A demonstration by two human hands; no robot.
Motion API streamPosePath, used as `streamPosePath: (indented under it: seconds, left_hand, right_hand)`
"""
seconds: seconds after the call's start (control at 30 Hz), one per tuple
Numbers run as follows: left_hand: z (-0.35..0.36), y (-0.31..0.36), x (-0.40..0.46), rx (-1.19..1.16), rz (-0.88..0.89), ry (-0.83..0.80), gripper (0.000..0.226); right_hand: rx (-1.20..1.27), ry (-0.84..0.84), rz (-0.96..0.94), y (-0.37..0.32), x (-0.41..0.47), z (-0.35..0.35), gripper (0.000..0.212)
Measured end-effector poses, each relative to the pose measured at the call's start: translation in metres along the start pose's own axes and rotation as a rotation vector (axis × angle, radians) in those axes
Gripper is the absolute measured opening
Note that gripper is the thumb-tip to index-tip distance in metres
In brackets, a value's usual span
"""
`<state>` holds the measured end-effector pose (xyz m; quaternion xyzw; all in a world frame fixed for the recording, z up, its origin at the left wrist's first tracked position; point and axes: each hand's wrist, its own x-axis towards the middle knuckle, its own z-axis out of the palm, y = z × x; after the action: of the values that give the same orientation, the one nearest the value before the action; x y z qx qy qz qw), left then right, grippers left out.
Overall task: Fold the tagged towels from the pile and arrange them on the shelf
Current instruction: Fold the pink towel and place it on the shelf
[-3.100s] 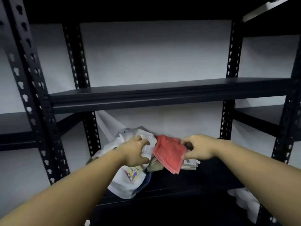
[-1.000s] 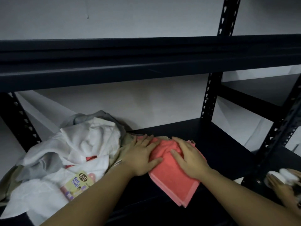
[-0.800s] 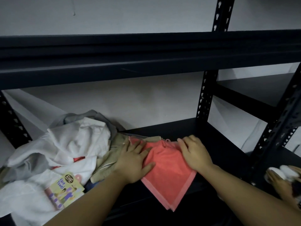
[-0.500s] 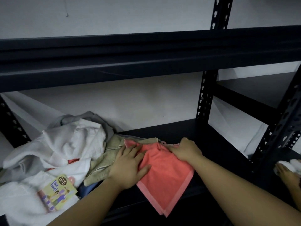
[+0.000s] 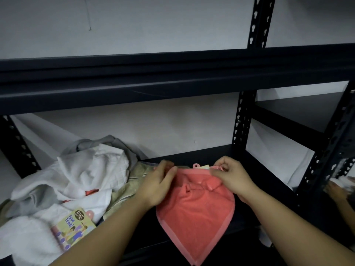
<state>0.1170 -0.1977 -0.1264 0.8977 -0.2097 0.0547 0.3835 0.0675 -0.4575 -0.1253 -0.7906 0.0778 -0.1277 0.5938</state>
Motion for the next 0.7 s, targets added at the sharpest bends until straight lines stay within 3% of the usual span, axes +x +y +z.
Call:
streamPosePath:
  seconds: [0.1, 0.17, 0.3, 0.37, 0.43, 0.57, 0.63, 0.7]
  left_hand:
    - [-0.008, 0.018, 0.019, 0.033, 0.060, 0.046, 0.058]
    - [-0.011, 0.031, 0.030, 0.044, 0.134, -0.050, 0.066]
    - [-0.015, 0.060, 0.038, -0.308, 0.133, -0.374, 0.036]
    - [-0.021, 0.072, 0.035, -0.432, 0.122, -0.466, 0.037]
    - [-0.027, 0.082, 0.030, -0.491, 0.161, -0.519, 0.024]
    - [-0.037, 0.103, 0.020, -0.596, 0.243, -0.518, 0.011]
    - [-0.041, 0.112, 0.017, -0.647, 0.241, -0.481, 0.013]
    - [-0.046, 0.118, 0.014, -0.656, 0.252, -0.422, 0.015]
  right_hand:
    - [0.100, 0.039, -0.098, -0.023, -0.025, -0.009, 0.012]
    - [0.144, 0.057, -0.133, -0.039, -0.039, -0.015, 0.013]
    - [0.244, 0.083, -0.182, -0.070, -0.063, -0.028, 0.016]
    - [0.289, 0.101, -0.192, -0.081, -0.072, -0.035, 0.016]
    - [0.312, 0.138, -0.213, -0.088, -0.079, -0.042, 0.014]
    - [0.285, 0.190, -0.228, -0.098, -0.089, -0.051, 0.022]
    - [0.304, 0.131, -0.188, -0.106, -0.095, -0.057, 0.044]
    - [0.291, 0.043, -0.159, -0.112, -0.101, -0.064, 0.049]
